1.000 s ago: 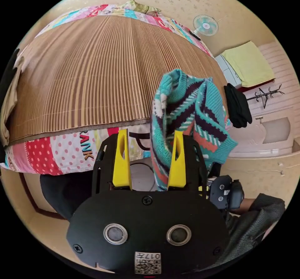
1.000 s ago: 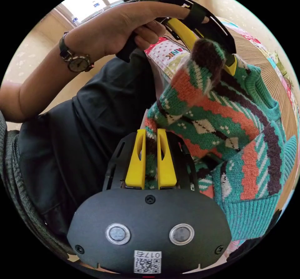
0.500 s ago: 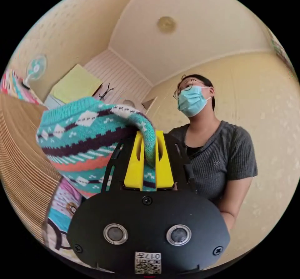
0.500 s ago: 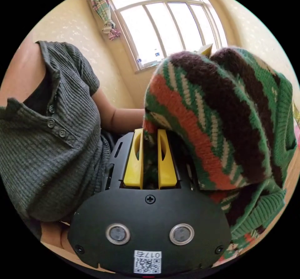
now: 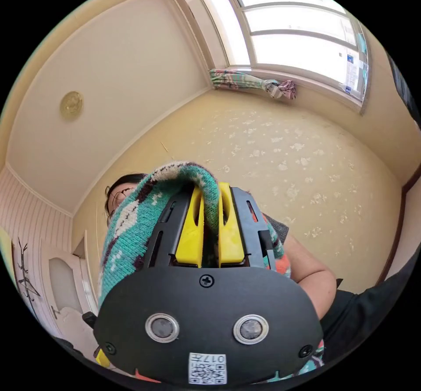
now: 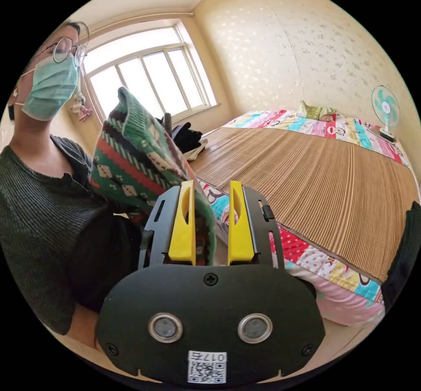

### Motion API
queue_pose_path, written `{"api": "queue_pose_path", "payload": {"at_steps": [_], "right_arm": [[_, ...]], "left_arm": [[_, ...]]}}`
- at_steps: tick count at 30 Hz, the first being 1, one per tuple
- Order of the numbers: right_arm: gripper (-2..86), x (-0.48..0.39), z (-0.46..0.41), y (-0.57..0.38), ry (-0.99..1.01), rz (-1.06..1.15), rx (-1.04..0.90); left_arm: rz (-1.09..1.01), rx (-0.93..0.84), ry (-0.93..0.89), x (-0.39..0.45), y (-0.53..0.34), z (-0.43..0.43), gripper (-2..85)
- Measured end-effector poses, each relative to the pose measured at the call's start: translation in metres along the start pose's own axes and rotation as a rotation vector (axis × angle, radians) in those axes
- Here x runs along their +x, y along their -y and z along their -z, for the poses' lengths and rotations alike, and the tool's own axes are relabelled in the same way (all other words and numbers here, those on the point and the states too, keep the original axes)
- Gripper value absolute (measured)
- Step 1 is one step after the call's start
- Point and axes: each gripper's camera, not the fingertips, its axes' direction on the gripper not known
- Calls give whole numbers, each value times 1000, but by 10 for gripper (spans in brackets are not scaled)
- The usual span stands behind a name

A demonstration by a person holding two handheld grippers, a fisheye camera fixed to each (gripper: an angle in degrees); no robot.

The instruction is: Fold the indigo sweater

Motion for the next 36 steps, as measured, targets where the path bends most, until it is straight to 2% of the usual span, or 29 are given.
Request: {"api": "queue_pose_path", "payload": {"at_steps": [3,5,7,10,12,16,21,24,26,27,29,31,34,36], "right_arm": [[153,-22,-35,-4,78,147,-163],[168,-33,-62,-10,259,217,-202],[173,-31,-76,-13,401,196,-188],[168,-25,-83,-19,603,142,-60],[153,-33,-92,-16,542,115,-59],[137,-72,-110,5,276,132,-99],[146,-93,-108,13,321,165,-99],[127,-124,-141,17,268,185,-239],[86,-149,-176,20,113,127,-355],[76,-153,-178,22,69,108,-352],[56,-155,-148,39,-142,13,-251],[51,-146,-103,60,-234,-71,-140],[48,-144,2,92,-371,-232,172],[48,-160,61,103,-464,-326,363]], "left_arm": [[-2,6,-17,8,1,-12,52],[-8,-5,-11,13,6,-18,52],[-16,-16,5,20,10,-23,53],[-51,-17,15,33,17,-31,53],[-76,-25,23,40,18,-40,54],[-82,-3,18,39,12,-44,54],[-117,1,28,35,5,-52,53],[-113,2,21,19,-5,-58,53],[-91,-1,24,5,-11,-61,54],[-65,-15,45,-3,-13,-64,54],[-40,-60,85,-11,-7,-71,54],[-15,-154,137,-15,10,-86,54],[104,-416,379,-26,43,-115,55],[242,-652,676,-45,63,-140,54]]}}
